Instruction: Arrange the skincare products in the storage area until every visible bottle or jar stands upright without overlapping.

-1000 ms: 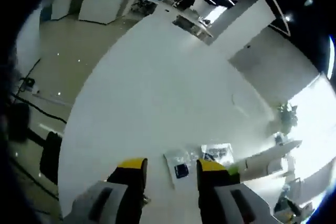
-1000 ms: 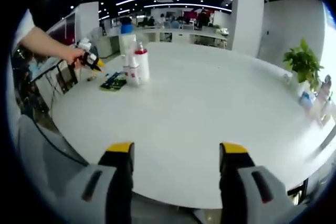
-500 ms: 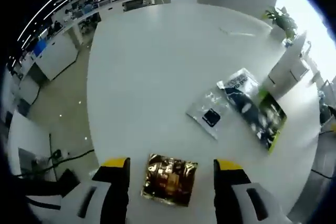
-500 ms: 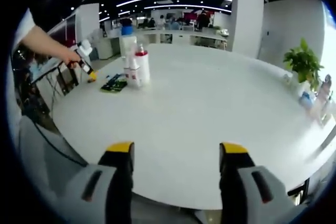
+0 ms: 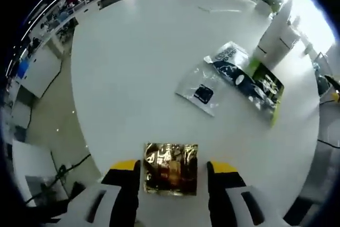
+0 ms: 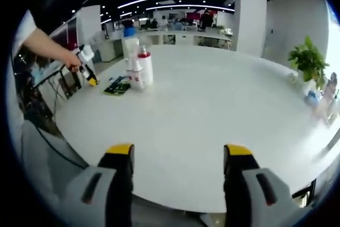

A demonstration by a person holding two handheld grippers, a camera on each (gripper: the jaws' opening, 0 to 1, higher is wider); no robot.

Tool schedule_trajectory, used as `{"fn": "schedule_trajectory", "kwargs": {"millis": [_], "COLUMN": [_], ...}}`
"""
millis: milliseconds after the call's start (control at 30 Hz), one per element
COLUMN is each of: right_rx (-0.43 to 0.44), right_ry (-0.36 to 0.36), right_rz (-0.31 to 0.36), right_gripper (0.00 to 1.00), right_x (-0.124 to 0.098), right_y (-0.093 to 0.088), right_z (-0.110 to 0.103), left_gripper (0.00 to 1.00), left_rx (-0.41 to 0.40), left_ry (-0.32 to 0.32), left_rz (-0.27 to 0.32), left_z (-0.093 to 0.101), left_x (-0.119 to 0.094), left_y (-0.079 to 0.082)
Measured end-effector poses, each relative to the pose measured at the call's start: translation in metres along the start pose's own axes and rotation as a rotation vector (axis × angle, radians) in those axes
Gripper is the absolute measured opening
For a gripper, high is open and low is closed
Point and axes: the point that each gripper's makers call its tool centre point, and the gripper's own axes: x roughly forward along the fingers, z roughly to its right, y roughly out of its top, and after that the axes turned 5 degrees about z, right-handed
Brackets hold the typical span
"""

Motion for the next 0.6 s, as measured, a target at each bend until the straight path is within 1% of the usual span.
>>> {"fn": "schedule_trajectory", "kwargs": {"millis": [33, 67, 100, 133, 167, 200, 300, 367, 433, 467, 500, 600], "right_rx": [0.022, 0.028, 0.033, 0.034, 0.034, 0.029, 0.023, 0.025, 0.023, 0.021, 0.020, 0.018], "right_ry": [-0.007, -0.012, -0.015, -0.016, -0.017, -0.016, -0.014, -0.018, -0.017, -0.016, -0.016, -0.014], "right_rz": [0.007, 0.010, 0.012, 0.013, 0.014, 0.010, 0.007, 0.009, 0.008, 0.007, 0.006, 0.008], "right_gripper": [0.70, 0.70, 0.70, 0.70, 0.70, 0.70, 0.70, 0.70, 0.70, 0.70, 0.70, 0.70], "right_x": [0.000, -0.001, -0.001, -0.001, -0.001, 0.000, 0.000, 0.000, 0.000, 0.001, 0.001, 0.000], "right_y": [-0.001, 0.000, 0.001, 0.001, 0.001, 0.000, 0.000, -0.002, -0.003, -0.005, -0.005, -0.002], "right_z": [0.006, 0.007, 0.007, 0.007, 0.007, 0.007, 0.005, 0.010, 0.010, 0.013, 0.013, 0.008], "left_gripper": [0.52, 0.50, 0.48, 0.42, 0.41, 0.41, 0.39, 0.38, 0.38, 0.38, 0.38, 0.38], "left_rx": [0.007, 0.019, 0.023, 0.026, 0.060, 0.066, 0.075, 0.078, 0.099, 0.138, 0.155, 0.161], "left_ry": [-0.003, -0.009, -0.012, -0.014, -0.030, -0.030, -0.032, -0.031, -0.041, -0.056, -0.060, -0.060], "left_rz": [0.003, 0.010, 0.010, 0.010, 0.008, 0.011, -0.005, -0.019, -0.036, -0.045, -0.053, -0.056], "left_z": [0.000, 0.000, -0.002, -0.002, -0.001, 0.000, 0.000, 0.002, 0.005, 0.008, 0.009, 0.010], "left_x": [0.000, 0.000, 0.000, 0.000, -0.001, 0.000, 0.001, 0.001, 0.001, 0.001, 0.001, 0.001], "left_y": [0.000, 0.000, 0.000, 0.000, 0.000, 0.001, -0.001, -0.001, -0.002, -0.003, -0.004, -0.003]}}
